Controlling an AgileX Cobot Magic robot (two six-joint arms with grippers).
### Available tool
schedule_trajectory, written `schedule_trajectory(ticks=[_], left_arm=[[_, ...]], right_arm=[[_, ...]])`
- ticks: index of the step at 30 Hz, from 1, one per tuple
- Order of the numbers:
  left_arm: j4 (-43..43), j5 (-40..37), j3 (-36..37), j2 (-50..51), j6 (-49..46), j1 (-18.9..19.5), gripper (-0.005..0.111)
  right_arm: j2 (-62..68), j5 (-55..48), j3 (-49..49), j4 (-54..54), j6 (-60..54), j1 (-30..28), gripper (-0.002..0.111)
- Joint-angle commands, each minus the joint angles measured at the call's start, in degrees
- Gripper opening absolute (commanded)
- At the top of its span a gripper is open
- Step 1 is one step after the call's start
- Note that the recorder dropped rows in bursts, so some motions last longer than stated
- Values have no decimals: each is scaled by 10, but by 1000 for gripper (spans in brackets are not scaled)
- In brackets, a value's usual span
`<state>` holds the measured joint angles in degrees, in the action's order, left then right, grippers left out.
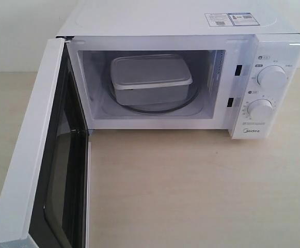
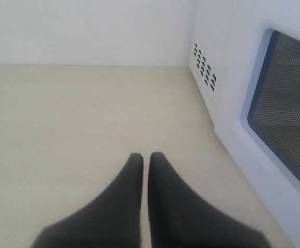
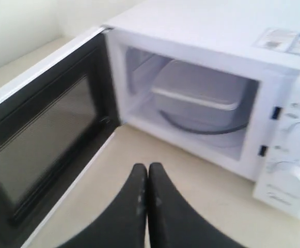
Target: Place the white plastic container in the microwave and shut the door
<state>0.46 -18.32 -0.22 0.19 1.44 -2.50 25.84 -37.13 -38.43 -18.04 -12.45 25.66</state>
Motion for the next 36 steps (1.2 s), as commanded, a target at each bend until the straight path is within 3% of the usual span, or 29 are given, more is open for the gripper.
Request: schedule_trajectory(ticks=[1,7,16,27,34,36], left_arm=[[0,3,2,-2,5,1,4],[0,3,2,-2,5,1,4],[0,3,2,-2,5,1,4],[0,3,2,-2,5,1,4],[0,3,2,-2,5,1,4],[0,3,2,-2,5,1,4]], right_arm=[[-67,103,80,11,-17,-105,0],[-180,301,230,4,-6,-193,0],[-258,365,373,7,-12,-205,0],[-258,344,384,9,-48,-205,0],[-258,273,384,180,45,-205,0],[-258,230,384,180,45,-205,0]])
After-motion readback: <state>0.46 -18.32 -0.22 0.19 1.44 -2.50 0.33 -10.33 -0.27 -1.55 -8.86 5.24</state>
